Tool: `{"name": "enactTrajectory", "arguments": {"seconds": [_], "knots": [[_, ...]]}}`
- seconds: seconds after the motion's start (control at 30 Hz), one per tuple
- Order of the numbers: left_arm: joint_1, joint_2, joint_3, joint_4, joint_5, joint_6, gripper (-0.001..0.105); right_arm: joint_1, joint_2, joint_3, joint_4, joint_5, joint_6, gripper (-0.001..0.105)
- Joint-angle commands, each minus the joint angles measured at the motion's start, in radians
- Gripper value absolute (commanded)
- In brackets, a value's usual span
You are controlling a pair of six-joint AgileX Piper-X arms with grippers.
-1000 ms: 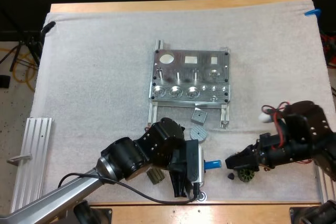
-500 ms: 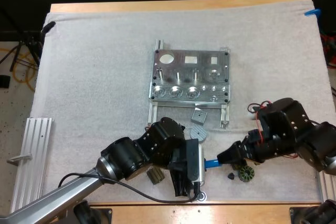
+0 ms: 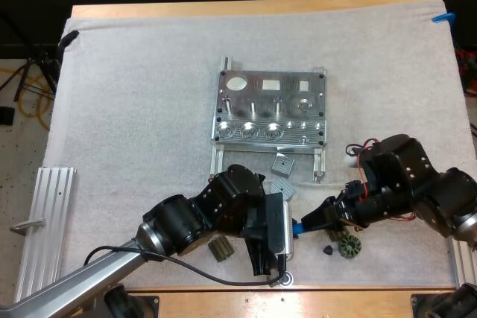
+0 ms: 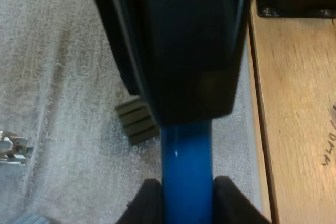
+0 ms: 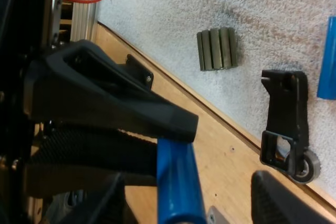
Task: Load cells from right to left
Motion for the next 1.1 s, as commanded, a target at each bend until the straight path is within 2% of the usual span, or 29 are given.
{"name": "enactTrajectory", "arguments": {"seconds": [0.0,0.13,0.3,0.4,0.73,0.83,1.0,1.07], "knots": [[-0.005,-0.005,-0.008,-0.016,-0.001,-0.011,0.0,0.002,-0.001,-0.004,-0.006,-0.019,-0.003,0.052],[-0.005,-0.005,-0.008,-0.038,-0.001,-0.011,0.0,0.002,-0.001,-0.001,-0.006,-0.02,0.003,0.049],[-0.005,-0.005,-0.008,-0.049,-0.001,-0.011,0.0,0.002,-0.001,-0.002,-0.008,-0.02,0.015,0.023],[-0.005,-0.005,-0.008,-0.049,-0.001,-0.011,0.0,0.002,-0.001,-0.002,-0.024,-0.02,0.015,0.013],[-0.005,-0.005,-0.008,-0.047,-0.001,-0.013,0.001,0.002,-0.001,-0.002,-0.037,-0.017,0.011,0.012],[-0.005,-0.007,-0.011,-0.03,0.013,-0.018,0.012,0.002,-0.001,-0.002,-0.052,-0.012,0.011,0.012],[-0.005,-0.007,-0.056,0.077,0.015,-0.018,0.052,0.002,-0.001,-0.002,-0.074,0.016,0.008,0.012],[-0.005,-0.01,-0.077,0.112,0.003,-0.026,0.059,0.002,-0.001,-0.002,-0.074,0.039,-0.017,0.012]]}}
